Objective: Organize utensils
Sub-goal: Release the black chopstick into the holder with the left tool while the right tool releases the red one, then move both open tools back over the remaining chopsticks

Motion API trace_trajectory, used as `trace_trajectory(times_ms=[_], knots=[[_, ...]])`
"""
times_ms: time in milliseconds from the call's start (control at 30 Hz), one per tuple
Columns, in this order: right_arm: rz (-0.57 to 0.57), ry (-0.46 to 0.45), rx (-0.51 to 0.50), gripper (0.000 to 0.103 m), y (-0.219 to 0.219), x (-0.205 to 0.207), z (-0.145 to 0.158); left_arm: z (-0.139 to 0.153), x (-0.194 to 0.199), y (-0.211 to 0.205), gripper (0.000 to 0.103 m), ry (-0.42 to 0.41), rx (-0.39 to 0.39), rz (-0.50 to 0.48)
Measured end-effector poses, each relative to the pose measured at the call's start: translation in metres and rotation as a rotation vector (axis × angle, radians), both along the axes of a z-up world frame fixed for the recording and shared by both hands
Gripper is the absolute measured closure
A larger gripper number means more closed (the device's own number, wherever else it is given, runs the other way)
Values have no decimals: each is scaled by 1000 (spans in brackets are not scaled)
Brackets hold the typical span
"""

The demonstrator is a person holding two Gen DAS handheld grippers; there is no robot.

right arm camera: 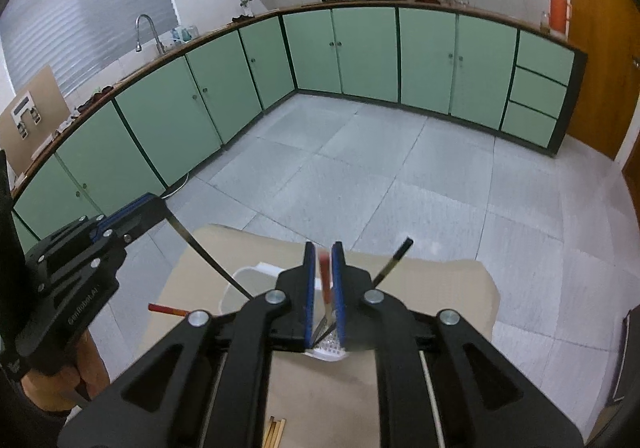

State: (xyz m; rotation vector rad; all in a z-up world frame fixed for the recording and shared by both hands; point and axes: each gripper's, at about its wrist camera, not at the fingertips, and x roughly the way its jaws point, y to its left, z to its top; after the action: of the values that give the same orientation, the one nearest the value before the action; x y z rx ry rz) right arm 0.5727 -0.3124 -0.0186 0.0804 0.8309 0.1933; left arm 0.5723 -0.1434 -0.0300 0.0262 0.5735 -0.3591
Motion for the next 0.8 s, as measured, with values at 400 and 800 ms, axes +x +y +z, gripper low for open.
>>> trace_trajectory(times_ms=[400, 800], knots=[[23, -177, 3, 80, -32, -137, 8, 20, -106, 76, 46, -120, -18, 35], [63, -50, -71, 72, 28, -364, -206, -119, -297, 115, 30, -73, -26, 15]])
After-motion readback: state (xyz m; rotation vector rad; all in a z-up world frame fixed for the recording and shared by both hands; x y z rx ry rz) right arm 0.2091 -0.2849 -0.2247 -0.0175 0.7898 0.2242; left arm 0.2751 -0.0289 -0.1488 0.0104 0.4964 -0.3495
